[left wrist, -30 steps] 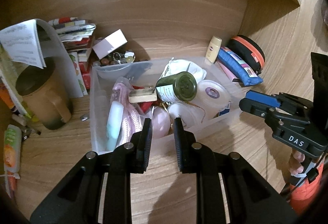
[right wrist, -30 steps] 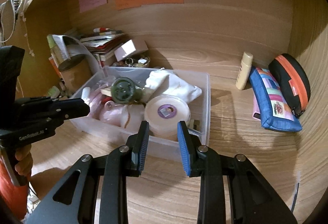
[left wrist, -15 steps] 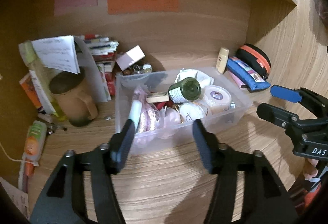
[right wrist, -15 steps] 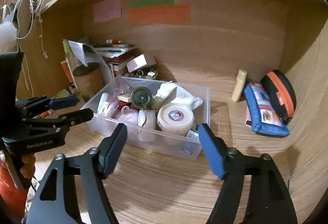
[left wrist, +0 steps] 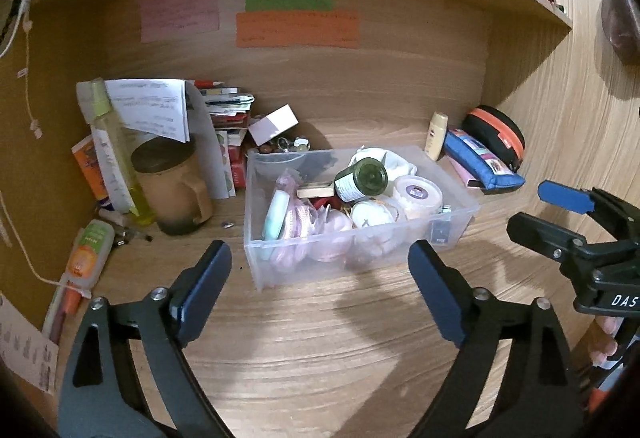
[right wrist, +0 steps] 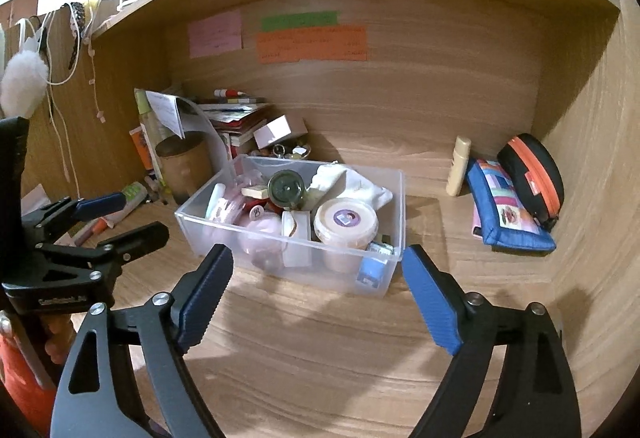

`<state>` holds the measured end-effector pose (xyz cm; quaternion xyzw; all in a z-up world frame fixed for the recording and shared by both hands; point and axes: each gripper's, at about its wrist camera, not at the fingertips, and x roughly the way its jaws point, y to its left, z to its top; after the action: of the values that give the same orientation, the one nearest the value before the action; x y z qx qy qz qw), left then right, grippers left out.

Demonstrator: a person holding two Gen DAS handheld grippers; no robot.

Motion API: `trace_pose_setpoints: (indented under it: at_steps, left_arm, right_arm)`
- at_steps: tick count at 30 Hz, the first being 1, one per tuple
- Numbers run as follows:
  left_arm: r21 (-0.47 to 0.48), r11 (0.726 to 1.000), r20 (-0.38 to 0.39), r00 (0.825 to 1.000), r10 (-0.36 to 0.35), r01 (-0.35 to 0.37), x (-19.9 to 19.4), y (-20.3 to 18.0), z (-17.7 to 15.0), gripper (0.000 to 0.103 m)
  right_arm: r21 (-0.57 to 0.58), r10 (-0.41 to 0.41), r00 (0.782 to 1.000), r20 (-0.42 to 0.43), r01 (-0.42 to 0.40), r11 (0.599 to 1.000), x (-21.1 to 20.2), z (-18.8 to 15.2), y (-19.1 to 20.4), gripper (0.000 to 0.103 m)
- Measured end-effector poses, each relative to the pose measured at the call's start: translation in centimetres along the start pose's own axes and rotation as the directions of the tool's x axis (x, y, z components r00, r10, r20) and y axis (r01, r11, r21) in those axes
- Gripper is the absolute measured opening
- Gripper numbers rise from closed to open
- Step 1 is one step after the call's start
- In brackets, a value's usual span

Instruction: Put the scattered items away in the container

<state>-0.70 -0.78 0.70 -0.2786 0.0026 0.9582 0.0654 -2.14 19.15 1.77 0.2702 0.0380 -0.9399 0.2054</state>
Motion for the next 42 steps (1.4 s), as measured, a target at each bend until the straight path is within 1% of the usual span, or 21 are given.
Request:
trace_pose_setpoints:
  at_steps: [5,13,23,42]
  left_arm:
    - [-0.003,1.000,0.000,1.000,0.018,-0.018,-0.18,-0.22,-0.36,0.092]
    - [-0.012,1.000,-0.005,1.000,0.027,-0.027,-0.01,-0.11,-0.44,0.092]
    - [-0.018,0.999,0.000,1.000,0.026,-0.026,-0.09,0.01,-0.43,0.092]
    - [-0.036,0.999,-0.007,1.000,0.014,-0.014,0.11,0.41,-0.40,0.093]
  right_arm:
    - [0.008,0.012,1.000,-0.009,-0.012,1.000,-0.06,-0.47,-0.04,0.085]
    - [0.006,0.016,1.000,-0.011,-0.016,1.000,-0.14,-0.58,0.06,0.086]
    - [0.015,0.029,0.999,-0.027,-0.028,0.999,0.32,-0.59,-0.17,0.086]
    - [-0.002,0.035,0.999,-0.038,-0.035,0.999,0.73,-0.39,0.05,0.086]
